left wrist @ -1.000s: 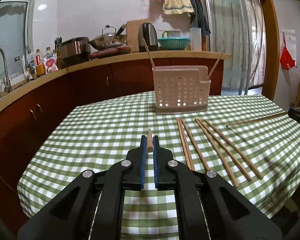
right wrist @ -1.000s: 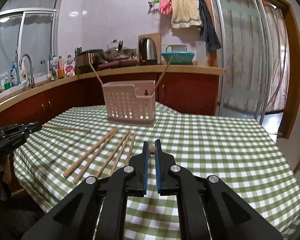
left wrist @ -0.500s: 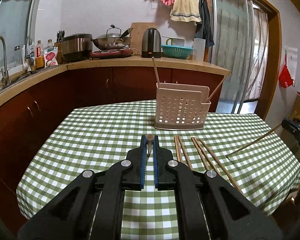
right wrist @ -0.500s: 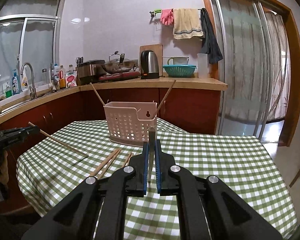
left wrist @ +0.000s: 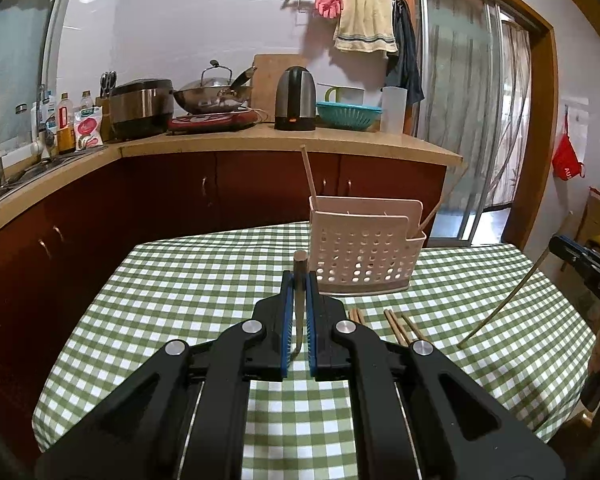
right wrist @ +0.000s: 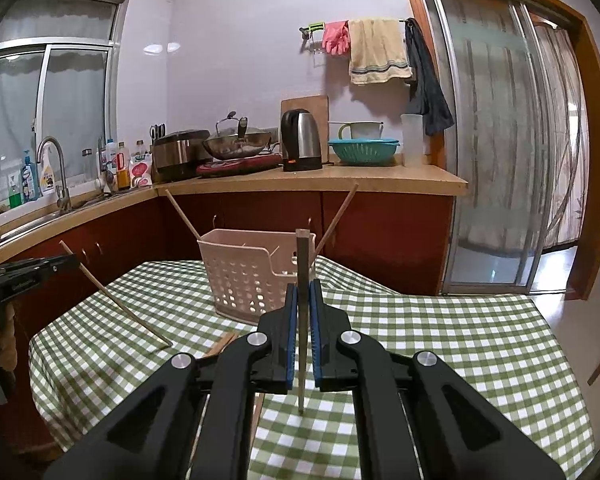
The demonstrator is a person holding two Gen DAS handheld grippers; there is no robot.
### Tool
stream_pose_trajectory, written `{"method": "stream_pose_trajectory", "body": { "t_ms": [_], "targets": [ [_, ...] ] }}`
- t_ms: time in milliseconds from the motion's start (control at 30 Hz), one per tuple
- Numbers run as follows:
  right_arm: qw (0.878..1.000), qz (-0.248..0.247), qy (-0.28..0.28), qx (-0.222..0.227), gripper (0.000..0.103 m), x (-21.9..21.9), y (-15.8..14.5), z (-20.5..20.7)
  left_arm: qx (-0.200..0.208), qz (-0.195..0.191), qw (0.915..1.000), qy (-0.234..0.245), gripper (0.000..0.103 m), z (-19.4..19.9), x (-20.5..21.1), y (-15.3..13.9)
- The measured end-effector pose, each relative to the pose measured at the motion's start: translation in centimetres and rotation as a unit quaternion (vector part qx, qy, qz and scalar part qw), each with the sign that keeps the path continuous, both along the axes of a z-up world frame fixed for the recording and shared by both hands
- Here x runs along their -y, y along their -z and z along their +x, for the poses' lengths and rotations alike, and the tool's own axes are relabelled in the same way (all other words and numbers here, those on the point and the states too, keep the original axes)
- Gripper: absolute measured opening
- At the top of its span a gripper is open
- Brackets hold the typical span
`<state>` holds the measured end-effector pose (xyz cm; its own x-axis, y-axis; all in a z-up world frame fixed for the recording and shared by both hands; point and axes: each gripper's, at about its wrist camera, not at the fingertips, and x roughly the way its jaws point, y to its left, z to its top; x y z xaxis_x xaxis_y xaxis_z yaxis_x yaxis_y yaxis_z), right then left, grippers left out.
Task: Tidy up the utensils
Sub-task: 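Lift both chopsticks and carry them above the beige basket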
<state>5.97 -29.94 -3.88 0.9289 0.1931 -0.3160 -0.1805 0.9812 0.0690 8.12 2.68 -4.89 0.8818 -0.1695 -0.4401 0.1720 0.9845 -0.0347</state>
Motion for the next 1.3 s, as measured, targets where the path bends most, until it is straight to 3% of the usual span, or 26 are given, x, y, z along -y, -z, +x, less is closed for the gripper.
{"method": "stream_pose_trajectory", "body": {
  "t_ms": [467,1000,1133,1300],
  "targets": [
    [0.999,0.013,-0.022,0.028,0.007,-0.8,-3.2,2.3,0.031,-0.021,0.9982,0.046,0.007,2.5,0.8,-4.1],
    [0.992,0.019,-0.042,0.12,0.007,-1.5,-10.4,8.3,0.136,-0.04,0.9869,0.077,0.007,8.2,3.3,-13.3],
    [0.991,0.021,-0.041,0.123,0.007,-1.6,-10.3,10.4,0.138,-0.044,0.9869,0.071,0.007,10.4,3.8,-13.3],
    [0.994,0.024,-0.04,0.096,0.007,-1.9,-7.9,13.3,0.103,-0.049,0.9916,0.06,0.007,13.6,4.2,-10.5]
  ]
}}
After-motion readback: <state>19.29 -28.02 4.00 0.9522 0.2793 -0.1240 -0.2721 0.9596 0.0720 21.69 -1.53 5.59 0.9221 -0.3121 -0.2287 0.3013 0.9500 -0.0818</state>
